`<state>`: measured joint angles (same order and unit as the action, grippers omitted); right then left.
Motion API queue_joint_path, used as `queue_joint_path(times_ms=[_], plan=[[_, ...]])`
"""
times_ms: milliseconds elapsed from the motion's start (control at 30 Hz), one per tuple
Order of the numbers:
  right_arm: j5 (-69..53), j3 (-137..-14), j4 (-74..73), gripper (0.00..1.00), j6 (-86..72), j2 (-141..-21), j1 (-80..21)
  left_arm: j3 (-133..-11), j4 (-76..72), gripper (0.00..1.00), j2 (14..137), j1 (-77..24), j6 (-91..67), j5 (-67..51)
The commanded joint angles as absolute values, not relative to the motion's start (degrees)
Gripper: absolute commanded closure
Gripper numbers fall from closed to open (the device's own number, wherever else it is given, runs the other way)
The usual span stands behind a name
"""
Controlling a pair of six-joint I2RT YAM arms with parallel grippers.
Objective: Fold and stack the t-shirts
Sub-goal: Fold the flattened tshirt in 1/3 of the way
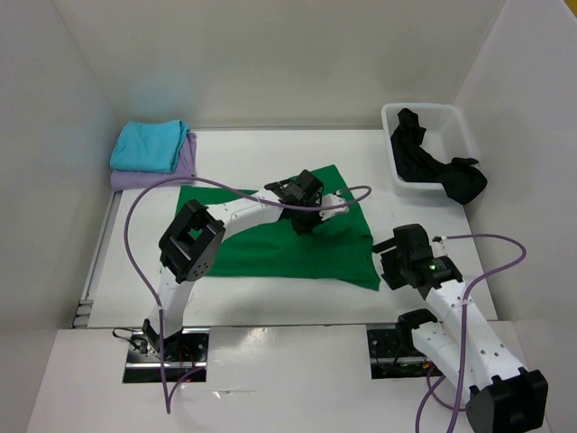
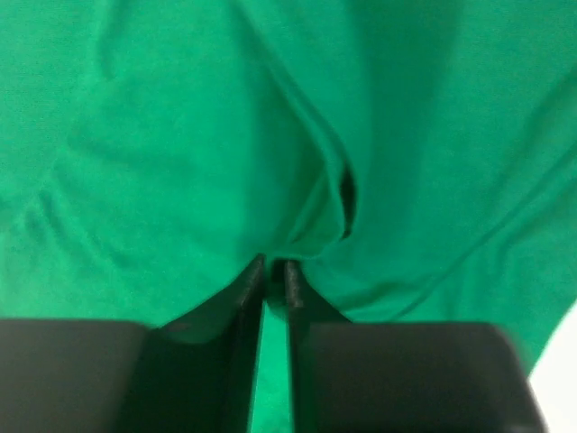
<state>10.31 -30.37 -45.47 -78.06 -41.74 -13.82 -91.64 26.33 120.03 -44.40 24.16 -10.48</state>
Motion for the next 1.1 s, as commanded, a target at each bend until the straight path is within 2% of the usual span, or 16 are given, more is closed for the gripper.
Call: queue_joint_path(times_ms=[0,67,133,367,500,567,700,867,900,1067], plan=[[11.1,-29.9,-44.1,0.22,-77.6,-41.6,-13.5,-92.3,23.8,0.73,121.3,-44.5,18.9,-7.9],[11.1,-29.9,-44.1,0.22,-77.6,-42.1,-13.5,-92.3,23.8,0.67,121.8,-44.5,17.5,-7.2],[11.1,-29.9,-44.1,0.22,-77.1,-42.1,-13.5,-92.3,23.8,0.65,122.3,-44.5,15.7,-5.8],[14.2,-31.5,-46.1,0.23,-79.2,-46.5,-17.8,-94.4,21.5,0.63,123.6,-40.4,10.6,3.1],[15.4,-32.0,-47.3,0.23,-80.3,-47.3,-20.5,-97.6,24.9,0.63,125.1,-36.1,8.3,-0.6],[15.4,-32.5,-47.8,0.23,-80.9,-47.3,-21.1,-97.6,25.6,0.60,123.6,-35.6,8.3,-3.0],[15.9,-33.0,-48.3,0.25,-80.9,-47.9,-22.4,-95.2,28.3,0.50,117.6,-35.1,8.9,-7.5],[18.3,-36.7,-50.4,0.25,-82.3,-55.8,-26.3,-90.3,34.5,0.40,105.0,-31.2,10.8,-10.6],[18.3,-37.4,-50.4,0.25,-82.9,-57.4,-27.5,-88.3,35.1,0.34,102.5,-28.4,11.6,-9.4],[18.9,-38.7,-49.1,0.17,-82.9,-67.6,-28.7,-70.5,41.2,0.26,87.8,-15.3,15.1,-3.4]])
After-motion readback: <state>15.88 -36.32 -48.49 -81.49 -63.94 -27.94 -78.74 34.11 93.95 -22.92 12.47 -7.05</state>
